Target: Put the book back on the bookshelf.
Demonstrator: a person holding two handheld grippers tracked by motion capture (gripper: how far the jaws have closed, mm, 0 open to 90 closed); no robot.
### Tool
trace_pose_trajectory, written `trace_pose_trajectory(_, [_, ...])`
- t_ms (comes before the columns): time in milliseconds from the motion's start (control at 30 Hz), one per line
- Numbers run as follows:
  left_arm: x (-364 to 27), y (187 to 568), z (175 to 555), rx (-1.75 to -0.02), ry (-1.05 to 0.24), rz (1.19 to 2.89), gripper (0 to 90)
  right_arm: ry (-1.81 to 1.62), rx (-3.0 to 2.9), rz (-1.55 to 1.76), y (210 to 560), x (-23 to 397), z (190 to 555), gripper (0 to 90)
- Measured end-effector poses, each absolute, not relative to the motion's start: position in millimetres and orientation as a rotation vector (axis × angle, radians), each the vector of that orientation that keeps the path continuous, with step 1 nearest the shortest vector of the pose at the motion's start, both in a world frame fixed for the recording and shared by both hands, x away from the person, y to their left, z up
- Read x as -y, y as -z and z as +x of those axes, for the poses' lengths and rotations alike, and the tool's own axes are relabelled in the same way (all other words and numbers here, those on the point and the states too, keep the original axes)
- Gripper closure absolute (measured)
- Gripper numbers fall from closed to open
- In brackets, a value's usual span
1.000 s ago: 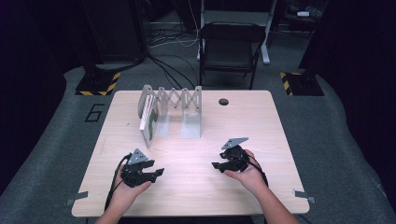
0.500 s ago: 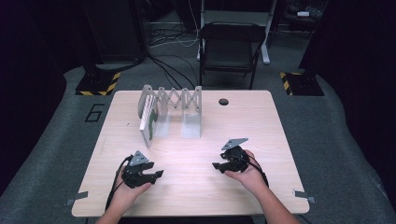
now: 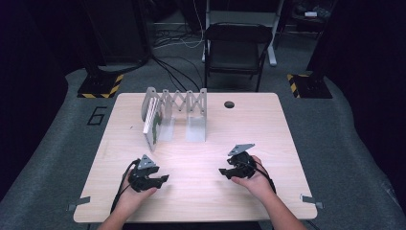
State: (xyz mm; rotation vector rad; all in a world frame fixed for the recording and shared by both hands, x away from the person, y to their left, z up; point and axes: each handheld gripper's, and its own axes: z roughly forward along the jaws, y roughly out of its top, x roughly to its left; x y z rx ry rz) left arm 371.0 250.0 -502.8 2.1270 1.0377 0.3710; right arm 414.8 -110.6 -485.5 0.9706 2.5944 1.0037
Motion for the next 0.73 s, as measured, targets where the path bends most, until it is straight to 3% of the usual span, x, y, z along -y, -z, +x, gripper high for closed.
trace_pose_trajectory(567, [-249, 504, 383, -1.098, -0.365, 2.117, 40.2, -0.993, -2.551, 1.035, 491, 128, 407, 44.2])
trace_pose_trajectory(733, [-254, 503, 385, -1.175, -0.37, 2.083, 46.8, -0.993, -2.539, 1.049, 491, 132, 405, 44.1])
